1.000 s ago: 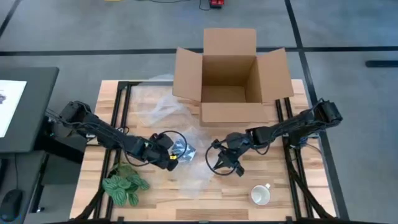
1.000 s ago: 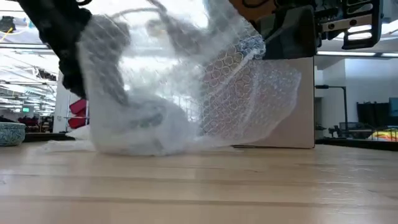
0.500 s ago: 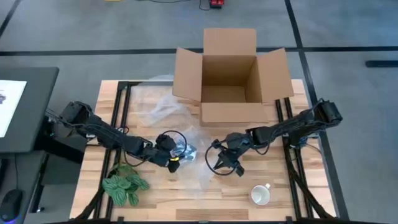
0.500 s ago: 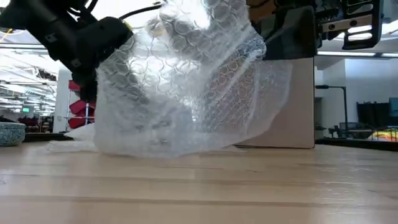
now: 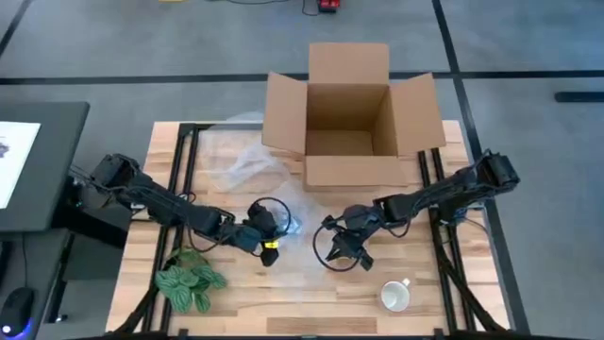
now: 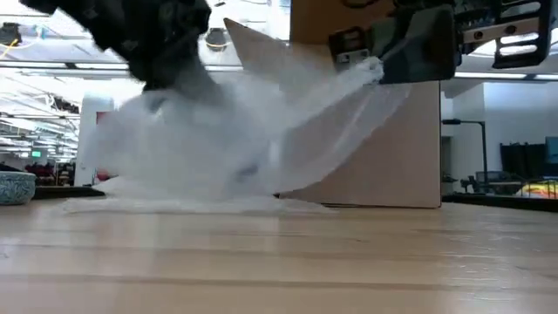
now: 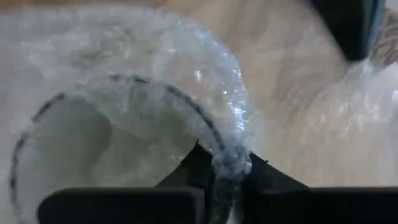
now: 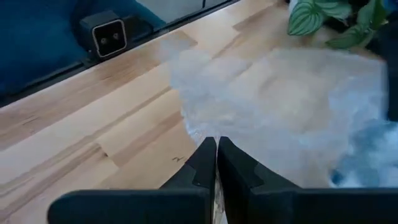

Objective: Wrap mug
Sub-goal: Wrap the white blue mug with bubble wrap

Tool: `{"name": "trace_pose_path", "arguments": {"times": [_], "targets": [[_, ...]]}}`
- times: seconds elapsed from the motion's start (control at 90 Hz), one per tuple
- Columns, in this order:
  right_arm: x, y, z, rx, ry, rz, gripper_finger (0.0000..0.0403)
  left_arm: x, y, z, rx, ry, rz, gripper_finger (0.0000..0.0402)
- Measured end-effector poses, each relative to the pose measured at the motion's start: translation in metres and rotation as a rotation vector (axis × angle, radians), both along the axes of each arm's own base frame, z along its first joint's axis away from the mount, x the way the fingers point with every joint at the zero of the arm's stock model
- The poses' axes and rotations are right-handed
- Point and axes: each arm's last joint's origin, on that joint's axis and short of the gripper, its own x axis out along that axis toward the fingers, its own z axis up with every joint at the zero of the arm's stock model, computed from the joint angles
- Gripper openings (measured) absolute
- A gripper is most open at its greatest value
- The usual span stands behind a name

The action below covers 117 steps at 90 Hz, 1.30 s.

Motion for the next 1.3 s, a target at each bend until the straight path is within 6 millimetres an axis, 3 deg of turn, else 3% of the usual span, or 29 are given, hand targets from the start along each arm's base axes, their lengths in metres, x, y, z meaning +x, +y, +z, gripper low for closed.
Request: {"name": "trace_pose_path", "arguments": {"times": [0.211,0.3,0.5,0.7,1.056,1.3], "targets": [[-0.003,0.006,0.001,-0.039,0.001,-0.035,0.0000,0.012,-0.006,0.043,0.015,0.017,-0.052,0.0009],[-0.006,0.010,-0.002,-0.039,0.035,-0.026,0.0000,0.012,-0.006,0.052,0.001,0.046,-0.043,0.0007],[-0.013,0.021,-0.006,-0.045,0.096,0.007,0.0000,0.026,-0.013,0.030,-0.021,0.236,-0.021,0.0006],[-0.015,0.026,-0.006,-0.044,0.092,0.024,0.0000,0.056,-0.027,-0.001,-0.062,0.419,-0.056,0.0005],[-0.014,0.026,-0.005,-0.046,0.080,0.026,0.0000,0.096,-0.044,0.007,-0.042,0.539,-0.108,0.0032],[-0.013,0.024,-0.005,-0.044,0.080,0.021,0.0000,0.096,-0.041,0.009,-0.047,0.556,-0.086,0.0094]]}}
